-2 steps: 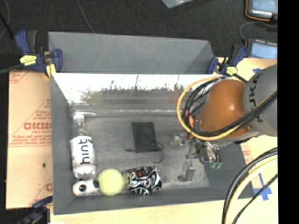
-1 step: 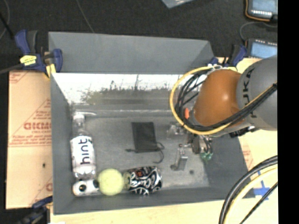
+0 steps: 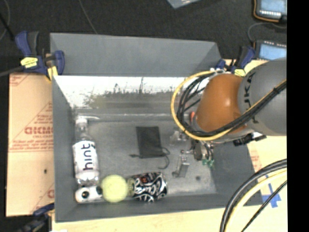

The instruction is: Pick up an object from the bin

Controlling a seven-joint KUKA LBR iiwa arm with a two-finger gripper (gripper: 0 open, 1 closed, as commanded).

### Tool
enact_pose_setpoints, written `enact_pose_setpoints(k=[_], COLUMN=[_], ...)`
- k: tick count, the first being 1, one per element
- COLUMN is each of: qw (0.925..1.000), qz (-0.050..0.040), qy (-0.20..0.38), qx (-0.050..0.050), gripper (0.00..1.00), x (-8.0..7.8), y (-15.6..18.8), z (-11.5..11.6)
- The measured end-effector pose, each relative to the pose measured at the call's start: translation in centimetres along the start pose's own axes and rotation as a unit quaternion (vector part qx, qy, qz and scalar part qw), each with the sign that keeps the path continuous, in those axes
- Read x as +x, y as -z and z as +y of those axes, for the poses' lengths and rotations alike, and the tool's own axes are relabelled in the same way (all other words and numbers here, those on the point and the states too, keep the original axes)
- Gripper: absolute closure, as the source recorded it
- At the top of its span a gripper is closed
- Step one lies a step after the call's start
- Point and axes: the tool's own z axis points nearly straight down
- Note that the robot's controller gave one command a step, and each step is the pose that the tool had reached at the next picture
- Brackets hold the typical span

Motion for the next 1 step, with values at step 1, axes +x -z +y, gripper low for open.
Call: enact_pose_setpoints(k=[1], qw=[0.9998], qz=[0.003], qy=[-0.018], qx=[0.001], gripper=[0.0], x=[-0.23], y=[-1.24], z=[-0.23])
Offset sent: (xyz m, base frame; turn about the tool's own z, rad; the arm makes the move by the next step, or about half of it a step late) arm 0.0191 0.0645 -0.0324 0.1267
